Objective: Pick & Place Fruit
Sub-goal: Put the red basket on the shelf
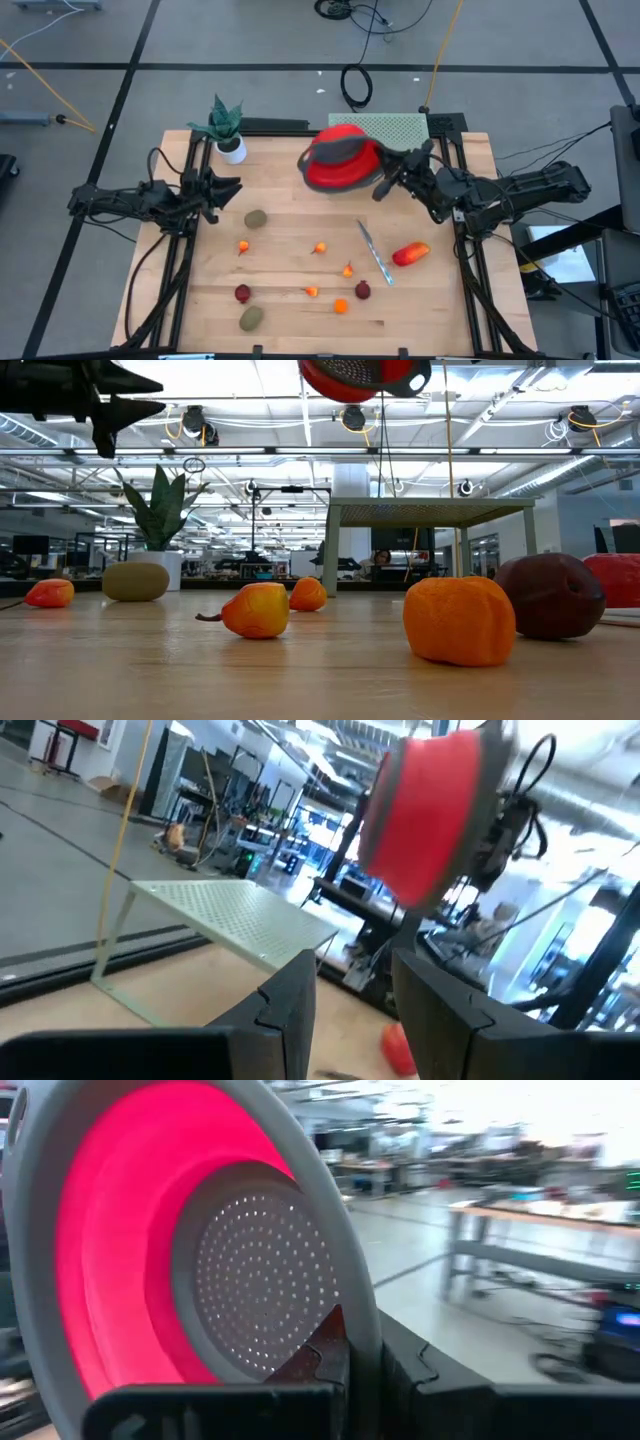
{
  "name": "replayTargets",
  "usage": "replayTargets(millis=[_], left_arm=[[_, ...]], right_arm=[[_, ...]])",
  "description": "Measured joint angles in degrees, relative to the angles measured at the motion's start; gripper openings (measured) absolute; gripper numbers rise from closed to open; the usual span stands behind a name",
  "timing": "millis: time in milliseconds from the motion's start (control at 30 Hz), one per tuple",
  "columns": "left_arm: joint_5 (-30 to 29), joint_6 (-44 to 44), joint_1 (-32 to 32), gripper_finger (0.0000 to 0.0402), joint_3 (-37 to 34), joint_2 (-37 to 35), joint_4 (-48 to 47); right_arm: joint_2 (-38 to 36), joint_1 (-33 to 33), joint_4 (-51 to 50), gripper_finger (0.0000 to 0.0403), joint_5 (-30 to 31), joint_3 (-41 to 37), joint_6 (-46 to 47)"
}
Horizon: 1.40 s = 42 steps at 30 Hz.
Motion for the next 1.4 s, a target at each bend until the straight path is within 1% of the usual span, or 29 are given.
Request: replayTargets(millis=[100, 200, 367, 567, 667, 767, 867, 1067, 1167, 1233, 1400], left_arm=[[0.0, -2.7, 0.0, 0.0134, 0.0, 1.5, 2.2], [0.0, -3.5, 0.0, 0.0134, 0.0, 4.9, 6.1], [0.0, -3.0, 0.0, 0.0134, 0.0, 13.5, 17.3], [0.0, 2.0, 0.0, 0.0134, 0.1, 25.2, 33.3], [0.0, 5.2, 0.0, 0.0134, 2.2, 29.9, 37.1], [0.0, 8.7, 0.0, 0.0134, 6.1, 34.2, 37.2], [0.0, 14.1, 0.0, 0.0134, 11.5, 38.8, 36.9], [-0.8, 25.6, 0.0, 0.0134, 23.2, 47.3, 31.9], [-3.9, 30.4, 0.0, 0.0134, 28.8, 51.5, 27.8], [-7.2, 33.0, 0.0, 0.0134, 32.2, 54.1, 25.8], [-19.2, 35.3, 0.5, 0.0134, 39.2, 61.0, 22.7]], right_arm=[[0.1, -0.5, 2.1, 0.0008, 4.5, 0.0, -1.5], [0.1, -2.0, 3.4, 0.0008, 6.7, 0.0, -1.1], [0.1, -4.8, 5.2, 0.0008, 10.5, 0.0, -1.5], [0.1, -8.2, 5.1, 0.0009, 14.5, 0.0, -1.6], [0.1, -9.2, 5.1, 0.0012, 15.2, 0.0, -1.6], [0.1, -9.6, 5.1, 0.001, 15.1, 0.0, -1.6], [0.1, -9.7, 5.1, 0.0009, 15.0, 0.0, -1.8], [0.1, -9.6, 5.1, 0.0009, 15.0, 0.0, -2.5], [0.1, -9.7, 5.1, 0.001, 14.4, 0.0, -2.5], [0.1, -9.7, 5.3, 0.001, 12.9, 0.0, -2.5], [0.1, -9.6, 6.2, 0.001, 10.5, 0.0, -2.5]])
